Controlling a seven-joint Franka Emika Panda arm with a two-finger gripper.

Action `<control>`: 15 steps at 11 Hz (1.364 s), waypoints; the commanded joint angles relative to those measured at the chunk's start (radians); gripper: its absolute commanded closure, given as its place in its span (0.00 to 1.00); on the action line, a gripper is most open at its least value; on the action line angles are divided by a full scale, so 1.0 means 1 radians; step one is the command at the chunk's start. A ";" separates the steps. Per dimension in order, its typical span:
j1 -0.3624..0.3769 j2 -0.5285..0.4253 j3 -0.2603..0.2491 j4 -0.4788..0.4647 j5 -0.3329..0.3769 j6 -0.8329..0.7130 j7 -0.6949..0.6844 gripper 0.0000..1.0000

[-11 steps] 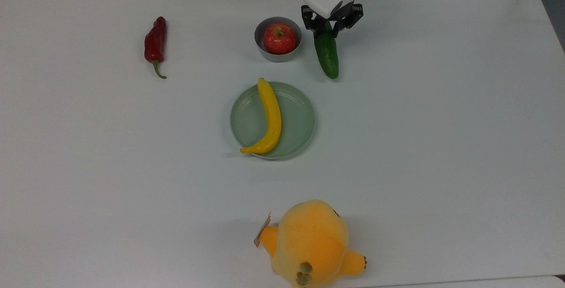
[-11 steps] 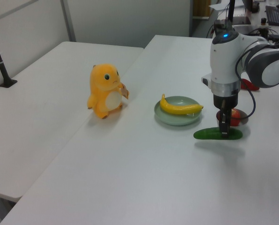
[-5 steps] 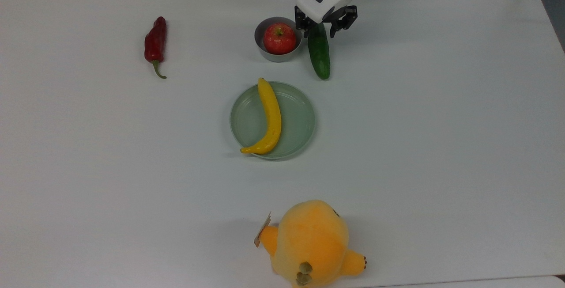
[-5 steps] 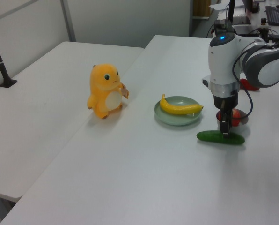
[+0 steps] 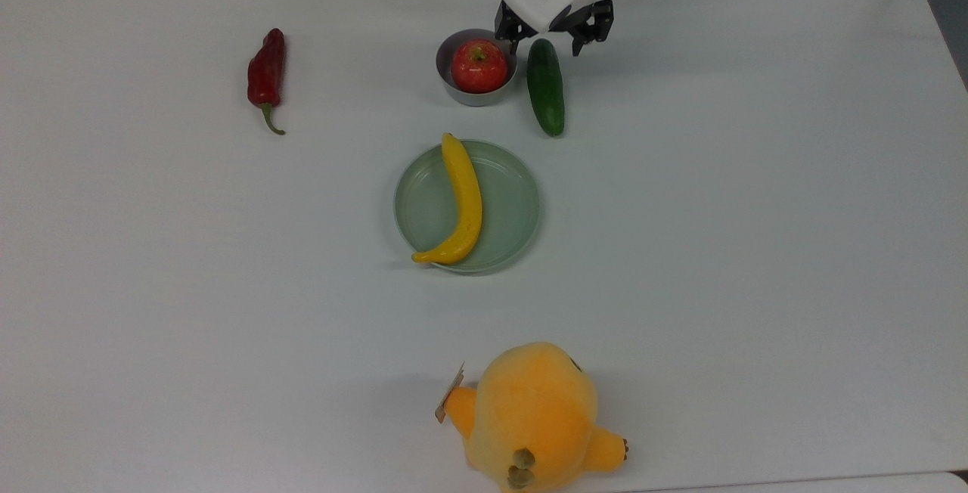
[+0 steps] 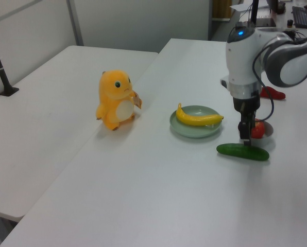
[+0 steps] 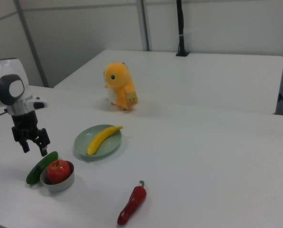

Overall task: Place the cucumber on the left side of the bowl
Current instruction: 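Open the gripper and lift it away from the cucumber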

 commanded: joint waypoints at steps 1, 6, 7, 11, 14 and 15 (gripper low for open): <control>0.006 -0.012 -0.019 0.124 -0.016 -0.142 0.025 0.00; 0.020 -0.044 -0.152 0.344 -0.001 -0.297 0.021 0.00; 0.023 -0.047 -0.186 0.373 0.002 -0.311 0.021 0.00; 0.034 -0.083 -0.325 0.473 0.068 -0.383 -0.060 0.00; 0.037 -0.115 -0.426 0.472 0.096 -0.382 -0.192 0.00; 0.037 -0.119 -0.456 0.466 0.107 -0.374 -0.276 0.00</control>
